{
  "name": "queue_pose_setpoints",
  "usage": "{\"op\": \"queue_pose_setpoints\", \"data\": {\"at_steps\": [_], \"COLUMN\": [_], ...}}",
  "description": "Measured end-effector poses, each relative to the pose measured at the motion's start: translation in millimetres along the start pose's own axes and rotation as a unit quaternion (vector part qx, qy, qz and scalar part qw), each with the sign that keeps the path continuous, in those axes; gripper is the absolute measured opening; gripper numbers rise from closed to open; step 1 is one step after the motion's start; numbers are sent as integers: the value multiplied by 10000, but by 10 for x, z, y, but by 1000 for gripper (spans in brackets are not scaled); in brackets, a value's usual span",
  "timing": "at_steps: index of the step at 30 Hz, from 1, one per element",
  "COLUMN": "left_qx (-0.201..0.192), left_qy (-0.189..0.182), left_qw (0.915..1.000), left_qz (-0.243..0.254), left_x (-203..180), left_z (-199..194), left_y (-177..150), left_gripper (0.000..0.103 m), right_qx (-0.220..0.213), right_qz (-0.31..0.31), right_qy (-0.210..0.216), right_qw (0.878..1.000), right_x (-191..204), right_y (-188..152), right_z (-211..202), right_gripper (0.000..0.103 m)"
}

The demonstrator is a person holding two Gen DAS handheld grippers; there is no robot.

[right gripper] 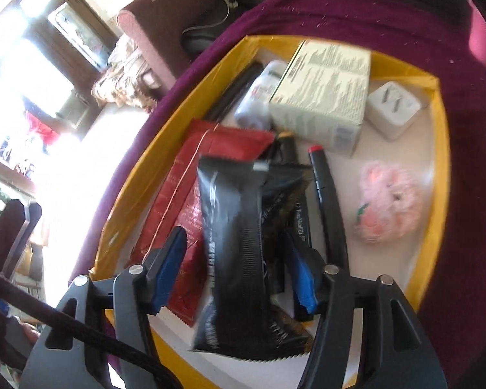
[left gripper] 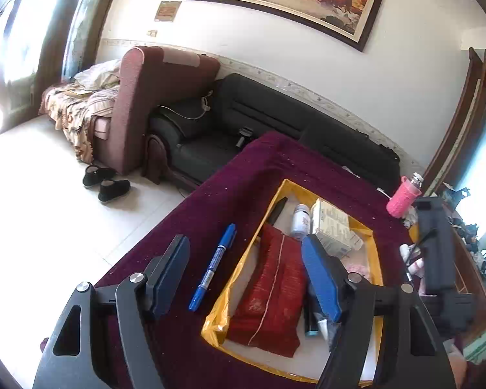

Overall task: Organize objects
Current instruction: 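Carry the red bag into the tray with the left tool while the right tool drops the black packet there, then move both tools back from the tray toward the pile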

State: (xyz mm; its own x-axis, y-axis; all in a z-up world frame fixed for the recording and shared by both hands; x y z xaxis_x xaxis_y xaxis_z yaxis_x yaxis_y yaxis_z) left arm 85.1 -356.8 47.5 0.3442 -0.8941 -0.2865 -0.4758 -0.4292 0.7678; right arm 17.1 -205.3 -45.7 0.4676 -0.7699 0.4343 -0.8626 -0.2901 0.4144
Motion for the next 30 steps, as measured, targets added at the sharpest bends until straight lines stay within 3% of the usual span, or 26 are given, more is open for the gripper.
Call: {"op": "queue_pose_setpoints", "data": {"at_steps": [5, 10, 13, 14, 22, 30], "left_qx": [29, -77, -206, -236, -152, -130], "left_qy": [60, 456, 840, 896, 1034, 1098], "left_qw": [10000, 9982, 9934, 9921, 9858, 9733], "left_qz": [56, 370, 758, 848, 1312, 2011], "left_x": [-14, -135, -296, -367, -853, -1430], "left_z": [-38, -144, -192, -209, -259, -308], "left_y": [-75, -103, -126, -135, -308, -500], "left_gripper": [66, 66, 67, 67, 68, 68], "right_qx": [-433, -696, -963, -1157, -1507, -1655], "right_qz": [113, 200, 148, 79, 25, 258], "right_qy": [196, 221, -55, -363, -1175, -1240], "right_qw": [9988, 9971, 9952, 9926, 9816, 9781], "right_x": [-43, -174, -329, -482, -1048, -1469], "right_y": [-6, -12, -109, -172, -458, -653], "right_z": [-294, -481, -701, -853, -1292, -1597], "right_gripper": [61, 61, 61, 61, 62, 62]}}
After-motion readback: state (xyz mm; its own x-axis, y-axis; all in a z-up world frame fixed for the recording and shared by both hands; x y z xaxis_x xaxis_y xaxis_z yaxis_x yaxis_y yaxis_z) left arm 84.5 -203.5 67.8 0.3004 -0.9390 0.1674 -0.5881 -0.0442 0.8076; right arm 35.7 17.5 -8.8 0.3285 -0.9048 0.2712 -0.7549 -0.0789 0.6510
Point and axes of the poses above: each gripper's, at about its wrist camera, not at the fingertips, and z roughly the way its jaws point, x to its left, y to its top, the point moved 8 cm from there along z, roughly the way its jaws point, and after that the axes turned 6 degrees about y, right-handed, at the moved point
